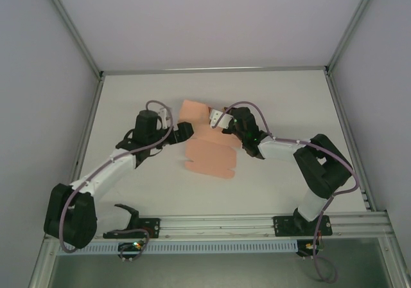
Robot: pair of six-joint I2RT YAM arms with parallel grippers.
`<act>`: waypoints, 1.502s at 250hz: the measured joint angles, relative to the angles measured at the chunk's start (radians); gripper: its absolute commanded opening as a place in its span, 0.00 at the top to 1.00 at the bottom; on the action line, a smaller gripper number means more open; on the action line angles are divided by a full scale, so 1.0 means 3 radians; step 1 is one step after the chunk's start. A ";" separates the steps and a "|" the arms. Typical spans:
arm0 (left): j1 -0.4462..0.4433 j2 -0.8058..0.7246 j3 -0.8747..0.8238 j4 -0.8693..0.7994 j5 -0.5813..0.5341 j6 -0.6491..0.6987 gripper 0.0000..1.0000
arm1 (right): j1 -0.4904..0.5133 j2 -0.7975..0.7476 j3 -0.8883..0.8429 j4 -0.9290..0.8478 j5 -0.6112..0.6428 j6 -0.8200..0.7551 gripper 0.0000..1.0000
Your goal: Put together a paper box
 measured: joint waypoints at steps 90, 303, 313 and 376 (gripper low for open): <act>0.0158 0.0669 0.0014 0.0295 0.0065 0.0067 0.46 | 0.0000 -0.0036 0.0001 -0.0076 -0.0009 0.0067 0.96; -0.0005 0.1087 0.0336 0.0378 0.0436 0.0600 0.55 | -0.0032 -0.0187 0.0045 -0.0383 -0.0123 0.0117 0.97; 0.0020 0.1087 0.0334 0.0359 0.0467 0.0649 0.55 | -0.0032 -0.0229 0.0045 -0.0390 -0.0148 0.0132 0.97; 0.0027 0.1087 0.0333 0.0376 0.0573 0.0797 0.68 | -0.0051 -0.0294 0.0046 -0.0521 -0.0183 0.0175 0.97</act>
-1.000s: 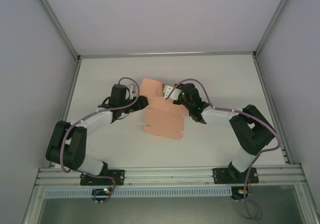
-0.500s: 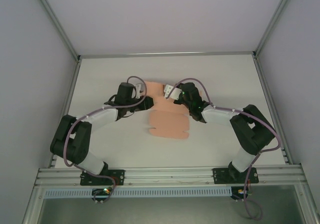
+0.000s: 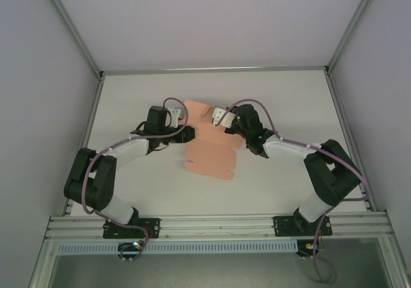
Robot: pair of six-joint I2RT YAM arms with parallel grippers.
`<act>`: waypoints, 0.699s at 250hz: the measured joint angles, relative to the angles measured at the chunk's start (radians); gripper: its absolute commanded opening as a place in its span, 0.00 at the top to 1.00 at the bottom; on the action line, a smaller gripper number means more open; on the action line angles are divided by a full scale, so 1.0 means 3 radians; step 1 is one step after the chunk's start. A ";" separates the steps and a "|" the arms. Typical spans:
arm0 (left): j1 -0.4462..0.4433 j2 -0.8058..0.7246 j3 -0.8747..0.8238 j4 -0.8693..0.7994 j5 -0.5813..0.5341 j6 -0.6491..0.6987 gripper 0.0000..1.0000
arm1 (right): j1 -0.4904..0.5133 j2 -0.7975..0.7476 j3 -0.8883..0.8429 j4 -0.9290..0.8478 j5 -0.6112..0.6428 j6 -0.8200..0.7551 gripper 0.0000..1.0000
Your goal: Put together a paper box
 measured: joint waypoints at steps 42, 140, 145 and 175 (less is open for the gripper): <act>-0.0211 -0.0001 0.0039 -0.0102 -0.0252 0.0126 0.84 | -0.0036 0.0001 0.0015 -0.0086 0.0006 0.0051 0.97; -0.0856 -0.0090 0.0393 -0.0567 -0.1439 0.0308 0.68 | -0.0032 0.0064 0.0067 -0.0201 0.0003 0.0181 0.97; -0.0856 -0.0090 0.0393 -0.0567 -0.1462 0.0300 0.68 | -0.0028 0.0064 0.0067 -0.0202 0.0003 0.0188 0.97; -0.0844 -0.0086 0.0398 -0.0567 -0.1586 0.0264 0.69 | -0.0004 0.0065 0.0067 -0.0202 0.0001 0.0225 0.97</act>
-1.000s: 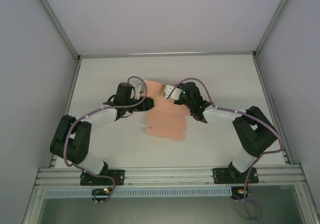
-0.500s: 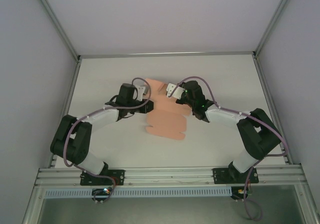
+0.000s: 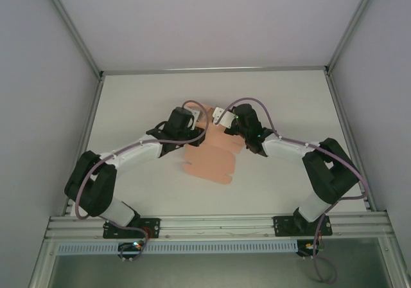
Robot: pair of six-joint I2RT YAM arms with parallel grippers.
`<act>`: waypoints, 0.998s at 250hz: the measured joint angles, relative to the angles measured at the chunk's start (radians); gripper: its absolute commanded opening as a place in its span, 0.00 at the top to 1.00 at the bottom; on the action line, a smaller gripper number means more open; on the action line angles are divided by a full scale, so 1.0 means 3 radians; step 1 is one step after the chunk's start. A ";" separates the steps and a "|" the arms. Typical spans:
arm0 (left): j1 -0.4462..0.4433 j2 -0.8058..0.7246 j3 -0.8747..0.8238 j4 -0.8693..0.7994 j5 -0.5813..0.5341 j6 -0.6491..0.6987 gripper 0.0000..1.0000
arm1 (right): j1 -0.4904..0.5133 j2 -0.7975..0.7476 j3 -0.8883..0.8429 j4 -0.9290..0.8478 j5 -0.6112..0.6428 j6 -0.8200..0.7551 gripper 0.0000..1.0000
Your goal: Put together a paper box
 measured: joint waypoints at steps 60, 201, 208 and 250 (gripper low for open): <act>0.0141 0.0022 -0.0092 0.0134 0.0233 -0.0053 0.68 | 0.0006 -0.0001 0.0000 -0.0001 -0.0003 0.0001 0.96; 0.0318 0.0144 -0.0357 0.0589 0.0753 -0.0259 0.90 | 0.0011 -0.0065 0.0000 -0.0066 -0.0098 -0.0004 0.96; 0.0299 0.0160 -0.0334 0.0562 0.0708 -0.0285 0.90 | 0.0020 -0.0065 0.0000 -0.0067 -0.0083 -0.0005 0.96; 0.0233 0.0281 -0.0164 0.0392 0.0455 -0.0486 0.89 | 0.0051 -0.0076 0.0000 -0.0074 -0.0004 -0.0004 0.95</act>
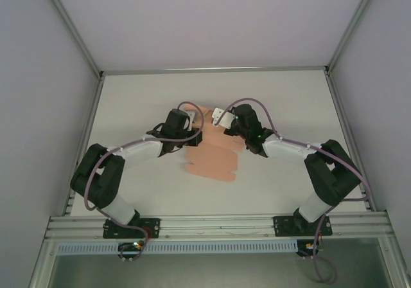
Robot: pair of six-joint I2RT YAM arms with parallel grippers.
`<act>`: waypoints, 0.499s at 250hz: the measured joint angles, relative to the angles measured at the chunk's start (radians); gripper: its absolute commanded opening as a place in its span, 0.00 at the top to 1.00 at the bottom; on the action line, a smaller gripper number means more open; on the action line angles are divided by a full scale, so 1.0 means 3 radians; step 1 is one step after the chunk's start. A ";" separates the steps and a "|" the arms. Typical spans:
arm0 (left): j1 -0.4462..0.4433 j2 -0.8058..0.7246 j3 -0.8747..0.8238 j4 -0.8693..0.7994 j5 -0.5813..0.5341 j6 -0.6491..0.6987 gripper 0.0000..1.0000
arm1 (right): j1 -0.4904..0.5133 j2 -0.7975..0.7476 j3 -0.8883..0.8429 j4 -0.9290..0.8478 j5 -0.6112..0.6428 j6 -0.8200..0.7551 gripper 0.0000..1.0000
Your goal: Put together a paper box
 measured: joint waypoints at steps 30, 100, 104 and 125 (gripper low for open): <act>-0.0005 0.0084 0.0120 -0.0179 -0.0141 -0.0140 0.88 | 0.0113 -0.0041 0.0000 -0.0041 0.0092 -0.0013 0.94; -0.0090 0.0355 0.0402 -0.0492 -0.0429 -0.0326 0.88 | 0.0453 -0.0126 -0.0006 -0.0258 0.0528 0.0000 0.94; -0.0090 0.0359 0.0402 -0.0492 -0.0429 -0.0342 0.88 | 0.0472 -0.0132 -0.0010 -0.0271 0.0553 0.0003 0.94; -0.0090 0.0360 0.0389 -0.0467 -0.0423 -0.0412 0.86 | 0.0579 -0.0196 -0.0041 -0.0359 0.0729 0.0056 0.93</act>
